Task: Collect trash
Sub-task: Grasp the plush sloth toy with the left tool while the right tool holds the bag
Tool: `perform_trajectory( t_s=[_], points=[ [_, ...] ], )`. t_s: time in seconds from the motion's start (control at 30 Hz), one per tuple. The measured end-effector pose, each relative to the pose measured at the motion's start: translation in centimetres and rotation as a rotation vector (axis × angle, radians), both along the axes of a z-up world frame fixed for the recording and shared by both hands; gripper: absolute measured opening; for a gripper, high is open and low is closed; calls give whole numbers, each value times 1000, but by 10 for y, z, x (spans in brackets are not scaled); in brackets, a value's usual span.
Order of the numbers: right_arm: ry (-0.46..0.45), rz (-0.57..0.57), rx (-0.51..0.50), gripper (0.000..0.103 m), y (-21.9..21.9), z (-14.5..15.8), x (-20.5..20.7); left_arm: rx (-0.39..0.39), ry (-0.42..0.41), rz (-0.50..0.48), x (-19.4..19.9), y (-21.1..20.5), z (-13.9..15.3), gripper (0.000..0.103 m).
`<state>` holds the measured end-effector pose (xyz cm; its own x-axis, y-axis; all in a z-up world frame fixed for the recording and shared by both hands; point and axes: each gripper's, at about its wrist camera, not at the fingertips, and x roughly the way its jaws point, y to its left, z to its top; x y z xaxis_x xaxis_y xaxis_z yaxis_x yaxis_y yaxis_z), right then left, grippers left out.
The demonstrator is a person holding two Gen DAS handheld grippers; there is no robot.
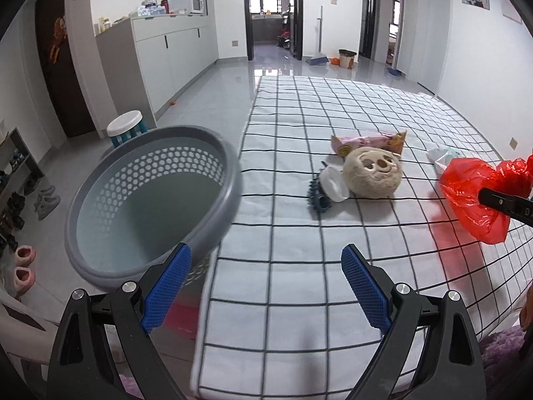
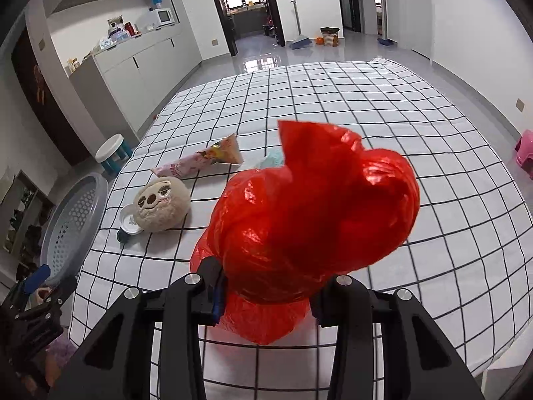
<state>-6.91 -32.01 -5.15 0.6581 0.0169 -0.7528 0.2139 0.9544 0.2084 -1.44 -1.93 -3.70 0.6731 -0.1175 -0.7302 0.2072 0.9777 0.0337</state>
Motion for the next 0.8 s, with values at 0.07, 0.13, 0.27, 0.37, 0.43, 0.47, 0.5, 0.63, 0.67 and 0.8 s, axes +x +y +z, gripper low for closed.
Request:
perform_trajectory(
  t_s=[0.07, 0.13, 0.27, 0.37, 0.43, 0.47, 0.5, 0.63, 0.67, 0.8],
  points=[
    [-3, -8, 8, 37, -5, 1, -3, 3, 2, -7, 3, -7, -1, 90],
    [-6, -12, 10, 37, -10, 1, -6, 3, 7, -15, 7, -15, -2, 90],
    [-12, -17, 24, 37, -17, 3, -12, -2, 20, -31, 18, -31, -4, 90],
    [-16, -28, 39, 37, -22, 4, -19, -11, 33, -44, 26, -44, -6, 90],
    [-17, -39, 52, 37, -28, 4, -26, -15, 40, -56, 33, -54, -7, 90],
    [-20, -47, 57, 37, -31, 4, -29, -16, 41, -62, 35, -58, -7, 90],
    [-24, -57, 61, 37, -34, 5, -33, -17, 41, -69, 39, -63, -7, 90],
    [-29, -96, 78, 37, -46, 6, -41, -19, 42, -92, 50, -82, -6, 90],
    [-32, -106, 84, 37, -49, 6, -43, -18, 42, -98, 52, -86, -7, 90],
    [-52, -129, 94, 37, -58, 9, -48, -9, 47, -119, 62, -103, -9, 90]
  ],
)
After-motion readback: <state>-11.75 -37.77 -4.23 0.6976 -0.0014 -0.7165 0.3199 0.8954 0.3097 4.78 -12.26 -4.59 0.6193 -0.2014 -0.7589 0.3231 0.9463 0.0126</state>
